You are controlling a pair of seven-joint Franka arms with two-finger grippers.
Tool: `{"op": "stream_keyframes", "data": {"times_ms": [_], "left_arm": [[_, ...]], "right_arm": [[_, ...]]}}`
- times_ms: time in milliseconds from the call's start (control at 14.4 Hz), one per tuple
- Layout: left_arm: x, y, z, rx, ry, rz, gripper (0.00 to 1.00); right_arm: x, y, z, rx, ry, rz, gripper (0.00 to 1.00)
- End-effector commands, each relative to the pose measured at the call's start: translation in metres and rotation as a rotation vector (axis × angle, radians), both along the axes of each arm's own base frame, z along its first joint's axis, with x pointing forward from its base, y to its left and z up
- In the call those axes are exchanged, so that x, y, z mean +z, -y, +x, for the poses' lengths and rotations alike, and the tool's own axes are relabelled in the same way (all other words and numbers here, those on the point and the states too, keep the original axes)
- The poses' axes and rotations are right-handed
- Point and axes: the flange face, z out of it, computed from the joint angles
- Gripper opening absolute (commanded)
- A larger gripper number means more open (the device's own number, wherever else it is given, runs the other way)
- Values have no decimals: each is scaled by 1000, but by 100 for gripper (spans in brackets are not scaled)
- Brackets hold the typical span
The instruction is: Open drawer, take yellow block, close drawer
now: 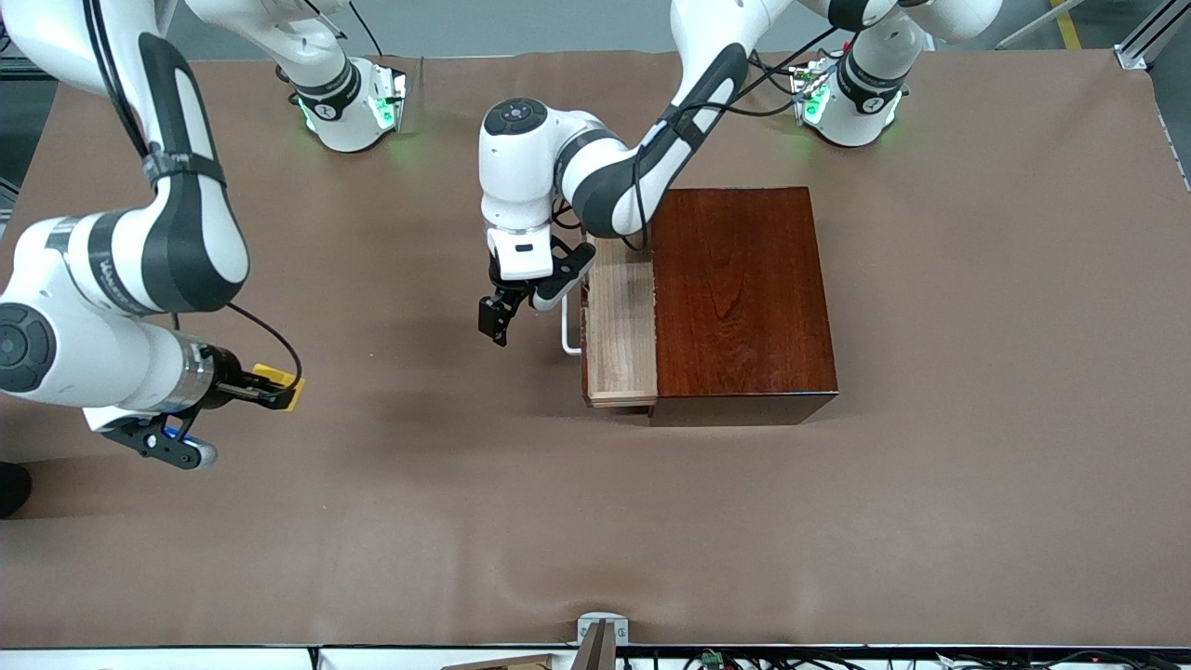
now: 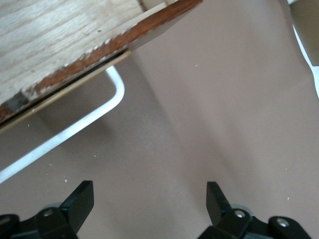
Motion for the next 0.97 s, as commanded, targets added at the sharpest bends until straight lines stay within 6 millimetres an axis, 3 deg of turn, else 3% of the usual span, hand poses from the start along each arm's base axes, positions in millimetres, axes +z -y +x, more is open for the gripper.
{"op": "stream_keyframes", "data": {"times_ms": [0,139,347,486,694,902], "left_arm": [[-21,7,-3,69,8,17,100],[-35,7,-10,69,-13,59,100],[-38,5,-10,75,-24,83,100],[-45,-2,-9,83,-41,128,100],[-43,-14,-2,106,-66,180,100],[-38,-36,19,162,-97,203,100]], "right_arm": [[-22,27,-7,81,-5,0,0],[-31,44,-9,116,-19,1,0],[-69,61,-21,165,-13,-5,0],[-90,92,-27,204,-1,7,0],[-117,123,-37,241,23,15,0],[-153,134,-53,271,63,11,0]]}}
